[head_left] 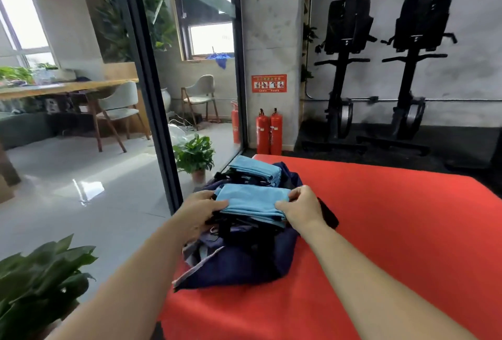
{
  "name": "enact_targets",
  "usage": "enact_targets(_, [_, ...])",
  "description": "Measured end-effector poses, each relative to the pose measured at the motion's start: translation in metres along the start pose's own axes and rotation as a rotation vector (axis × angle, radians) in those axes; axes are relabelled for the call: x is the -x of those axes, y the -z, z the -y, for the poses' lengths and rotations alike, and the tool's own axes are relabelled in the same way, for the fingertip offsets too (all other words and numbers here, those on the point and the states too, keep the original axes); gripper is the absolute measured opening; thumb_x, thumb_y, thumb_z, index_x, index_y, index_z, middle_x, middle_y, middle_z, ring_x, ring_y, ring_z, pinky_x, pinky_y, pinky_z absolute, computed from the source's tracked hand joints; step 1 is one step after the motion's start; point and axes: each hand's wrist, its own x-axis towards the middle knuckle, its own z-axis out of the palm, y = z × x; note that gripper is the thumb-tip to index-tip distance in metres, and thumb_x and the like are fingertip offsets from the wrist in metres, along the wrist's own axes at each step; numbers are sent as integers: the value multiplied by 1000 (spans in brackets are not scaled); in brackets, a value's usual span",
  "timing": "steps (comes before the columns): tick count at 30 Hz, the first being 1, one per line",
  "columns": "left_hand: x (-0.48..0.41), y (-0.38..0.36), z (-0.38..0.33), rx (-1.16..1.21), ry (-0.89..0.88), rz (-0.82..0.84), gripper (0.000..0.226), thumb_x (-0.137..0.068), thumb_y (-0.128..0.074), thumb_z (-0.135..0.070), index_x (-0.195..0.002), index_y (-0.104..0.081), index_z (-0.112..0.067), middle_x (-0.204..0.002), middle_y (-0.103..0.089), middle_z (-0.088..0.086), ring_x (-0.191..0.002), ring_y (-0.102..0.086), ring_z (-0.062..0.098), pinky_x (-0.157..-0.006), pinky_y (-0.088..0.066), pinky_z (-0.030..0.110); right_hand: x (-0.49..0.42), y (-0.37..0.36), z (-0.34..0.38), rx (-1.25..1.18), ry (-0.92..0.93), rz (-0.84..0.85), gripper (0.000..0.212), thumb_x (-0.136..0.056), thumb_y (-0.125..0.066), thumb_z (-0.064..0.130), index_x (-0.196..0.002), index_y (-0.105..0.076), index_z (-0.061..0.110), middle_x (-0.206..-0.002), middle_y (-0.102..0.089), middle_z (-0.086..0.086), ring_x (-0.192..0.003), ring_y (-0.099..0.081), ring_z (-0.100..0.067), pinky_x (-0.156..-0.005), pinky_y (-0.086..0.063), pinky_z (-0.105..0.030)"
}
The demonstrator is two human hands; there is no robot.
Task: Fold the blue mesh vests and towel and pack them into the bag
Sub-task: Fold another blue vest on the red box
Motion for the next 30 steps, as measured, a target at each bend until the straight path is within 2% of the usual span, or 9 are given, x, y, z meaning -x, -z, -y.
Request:
enact_targets(7, [-101,17,-1,65,-106,-115,19,-86,-71,0,-103,-66,-7,-90,-73,13,-73,-72,25,-62,-60,30,-92,-55,14,20,-10,-31,20,-81,-70,14,-87,-51,13,-73,-50,6,-65,-50,-15,-61,-38,-29])
enact_targets(9, [-126,15,17,-18,-133,-184,15,-83,-73,0,-93,-68,-11,-80,-70,5,-70,-67,20,-61,-55,20,-109,-68,1,71,-32,-37,20,-80,-70,16,-78,-50,16,-70,-51,6,-69,-52,-19,-63,-37,-29])
enact_targets(11, [-146,15,40,-160,-134,-262,17,-75,-79,-11,-79,-64,-17,-78,-64,4,-76,-62,21,-70,-50,22,-117,-81,-17,118,-70,-27,24,-80,-71,19,-72,-49,19,-69,-53,6,-67,-50,-17,-63,-35,-29])
enact_targets(15, [-164,11,63,-331,-106,-324,35,-78,-79,-22,-109,-66,-11,-104,-67,5,-100,-63,21,-94,-49,36,-124,-92,-46,75,-105,-48,27,-80,-75,23,-69,-51,16,-68,-56,3,-63,-50,-17,-59,-37,-31])
enact_targets(19, [-163,10,59,-366,-207,-364,23,-83,-74,-17,-102,-60,-17,-95,-66,2,-89,-62,16,-79,-46,28,-125,-95,-44,82,-62,-56,26,-80,-73,23,-69,-52,16,-65,-56,4,-60,-49,-14,-57,-37,-31])
enact_targets(24, [-164,19,52,-459,-268,-423,14,-86,-69,-8,-100,-68,-10,-90,-67,1,-73,-58,7,-59,-37,10,-122,-93,-36,177,-16,-27,25,-86,-68,36,-74,-52,20,-76,-60,5,-75,-57,-18,-66,-41,-32])
enact_targets(27, [-158,14,46,-632,-444,-451,17,-93,-59,-10,-105,-71,-12,-106,-70,2,-101,-63,19,-78,-39,18,-112,-87,-28,393,156,-164,20,-89,-58,43,-94,-58,24,-106,-59,3,-104,-55,-22,-84,-44,-36])
enact_targets(29, [-152,1,39,-878,-608,-365,30,-101,-47,-22,-127,-62,-18,-138,-57,-3,-136,-42,20,-108,-32,30,-105,-86,-24,602,400,-117,37,-92,-48,47,-122,-57,26,-134,-50,-1,-130,-39,-23,-105,-32,-38])
enact_targets(30, [-150,-7,37,-1049,-636,-261,39,-104,-38,-30,-141,-50,-23,-153,-40,-7,-148,-21,17,-119,-16,35,-103,-87,-24,714,466,15,49,-95,-40,50,-138,-48,27,-150,-38,-4,-142,-25,-23,-114,-20,-39])
